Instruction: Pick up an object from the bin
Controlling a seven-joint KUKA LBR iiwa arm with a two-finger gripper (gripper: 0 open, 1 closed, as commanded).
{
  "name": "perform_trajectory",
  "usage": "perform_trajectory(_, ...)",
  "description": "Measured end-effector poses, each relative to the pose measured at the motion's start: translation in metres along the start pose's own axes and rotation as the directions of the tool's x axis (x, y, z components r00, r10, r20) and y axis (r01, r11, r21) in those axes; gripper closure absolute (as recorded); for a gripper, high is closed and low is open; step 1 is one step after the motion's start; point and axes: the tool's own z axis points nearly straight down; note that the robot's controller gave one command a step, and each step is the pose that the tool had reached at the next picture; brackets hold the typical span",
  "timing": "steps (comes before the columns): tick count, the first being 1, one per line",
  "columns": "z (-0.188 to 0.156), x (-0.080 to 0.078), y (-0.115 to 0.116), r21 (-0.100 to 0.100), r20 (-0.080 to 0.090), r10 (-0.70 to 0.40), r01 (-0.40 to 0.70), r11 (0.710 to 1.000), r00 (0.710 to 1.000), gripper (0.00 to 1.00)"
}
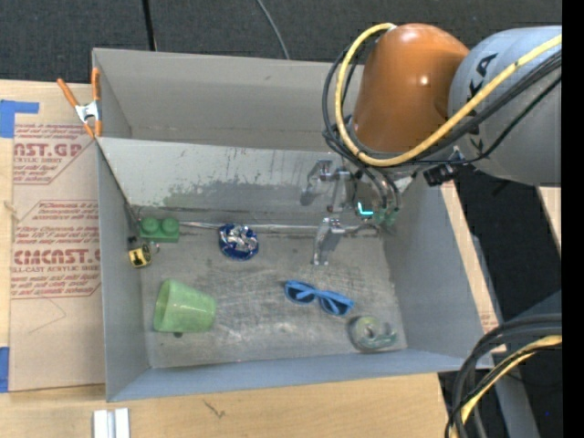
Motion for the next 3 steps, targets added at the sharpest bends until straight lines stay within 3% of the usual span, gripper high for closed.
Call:
perform_trajectory(1,0.051,0.081,-0.052,0.000,-0.005,-0.053,0.053,0.999,0.999,0.00)
perform_trajectory(2,0.160,0.062,-0.051,-0.002,0.016,0.018,-0.018,1.000,1.000,0.00)
perform_trajectory(3,0.157,0.063,-0.051,-0.001,0.007,0.016,-0.016,1.000,1.000,1.00)
